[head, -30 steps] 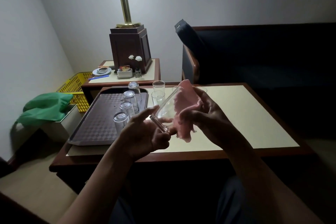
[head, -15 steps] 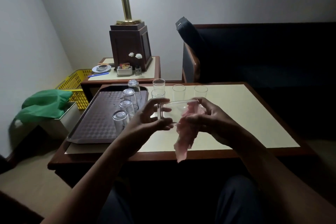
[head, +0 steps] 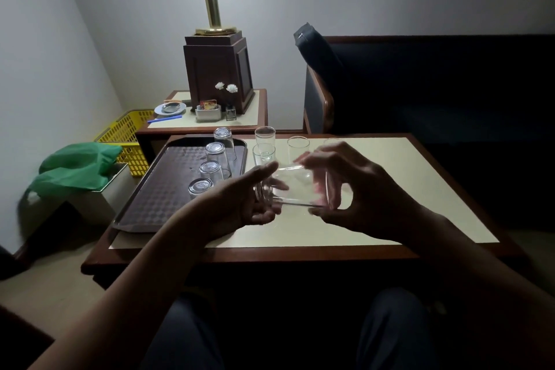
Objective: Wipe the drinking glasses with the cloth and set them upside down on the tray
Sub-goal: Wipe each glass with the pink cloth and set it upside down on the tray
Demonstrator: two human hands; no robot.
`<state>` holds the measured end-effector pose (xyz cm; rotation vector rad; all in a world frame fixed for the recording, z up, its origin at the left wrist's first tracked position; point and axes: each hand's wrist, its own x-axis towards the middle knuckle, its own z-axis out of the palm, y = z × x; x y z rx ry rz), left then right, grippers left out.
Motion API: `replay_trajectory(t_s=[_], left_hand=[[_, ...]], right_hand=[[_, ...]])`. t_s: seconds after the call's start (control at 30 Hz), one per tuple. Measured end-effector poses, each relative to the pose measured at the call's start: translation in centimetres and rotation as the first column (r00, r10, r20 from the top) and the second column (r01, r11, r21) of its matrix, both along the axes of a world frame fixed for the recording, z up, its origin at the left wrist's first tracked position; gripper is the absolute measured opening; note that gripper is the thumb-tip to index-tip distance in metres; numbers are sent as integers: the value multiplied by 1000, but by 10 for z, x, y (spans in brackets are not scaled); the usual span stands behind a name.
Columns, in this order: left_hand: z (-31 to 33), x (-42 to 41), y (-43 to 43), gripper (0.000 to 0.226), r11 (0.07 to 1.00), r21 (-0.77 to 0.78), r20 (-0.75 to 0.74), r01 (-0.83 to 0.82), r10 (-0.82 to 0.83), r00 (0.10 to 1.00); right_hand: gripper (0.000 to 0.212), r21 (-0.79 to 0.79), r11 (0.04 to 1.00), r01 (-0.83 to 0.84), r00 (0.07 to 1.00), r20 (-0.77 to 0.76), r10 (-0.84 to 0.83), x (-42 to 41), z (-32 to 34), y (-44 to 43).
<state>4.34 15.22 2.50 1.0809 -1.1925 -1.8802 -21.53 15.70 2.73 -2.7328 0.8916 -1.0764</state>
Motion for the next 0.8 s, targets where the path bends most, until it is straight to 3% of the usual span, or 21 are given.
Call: replay_trajectory(t_s=[0.1,0.2,0.27,0.37,0.43,0.47,0.5,0.57,0.63,0.7,0.73,0.8], left_hand=[[-3,1,4,45,949,-313,7,-37,41,999],[-8,-8,12,54,813,-566,29,-139,188,982],[-16,-15,13,60,683,-702,59,-201,337,939],[-30,-24,10,62,452,-874,104,-177,532,840],[-40,-32,11,62,335,-933,119,-134,637,762],[-44,-36,14,62,322,-937,119,-137,662,740],[-47,-39,16,63,333,-933,133,-139,673,727],[-51,-43,20,62,432,-893,203,-126,639,742],[-47,-44,23,55,638,-753,236,-163,492,838],[-39,-43,25,46,853,-454,85,-257,329,940],[-36,-43,25,48,902,-331,-4,-276,291,957],[-32,-46,25,56,903,-304,-25,-303,311,950]], right_hand=[[78,456,890,14,955,258,-147,0,-8,-4],[77,724,630,-280,842,500,-201,2,-13,-7],[73,784,449,-429,743,589,-319,7,-13,-8],[27,743,277,-609,693,669,-268,19,-16,-6],[34,686,241,-686,567,712,-414,25,-20,-4],[46,651,253,-715,482,722,-497,29,-21,-3],[59,645,283,-710,427,714,-555,31,-23,-4],[71,705,349,-617,452,681,-577,37,-23,-3],[70,768,416,-487,523,638,-566,44,-22,-2],[75,797,475,-373,573,601,-557,48,-24,-3],[82,802,513,-308,600,582,-549,49,-25,-1],[98,779,589,-215,667,557,-494,56,-26,2]])
